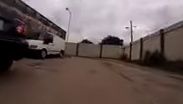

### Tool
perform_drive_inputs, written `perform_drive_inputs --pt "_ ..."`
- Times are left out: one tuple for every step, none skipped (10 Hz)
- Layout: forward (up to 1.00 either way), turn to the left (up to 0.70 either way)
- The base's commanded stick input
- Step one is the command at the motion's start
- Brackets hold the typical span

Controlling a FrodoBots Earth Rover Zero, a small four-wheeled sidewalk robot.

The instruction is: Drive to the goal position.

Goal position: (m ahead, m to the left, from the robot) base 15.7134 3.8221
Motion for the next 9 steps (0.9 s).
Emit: perform_drive_inputs --pt "0.7 0.0" --pt "0.7 0.0" --pt "0.7 0.0" --pt "0.7 0.0" --pt "0.7 0.0" --pt "0.7 0.0" --pt "0.7 0.0" --pt "0.7 0.0" --pt "0.7 0.0"
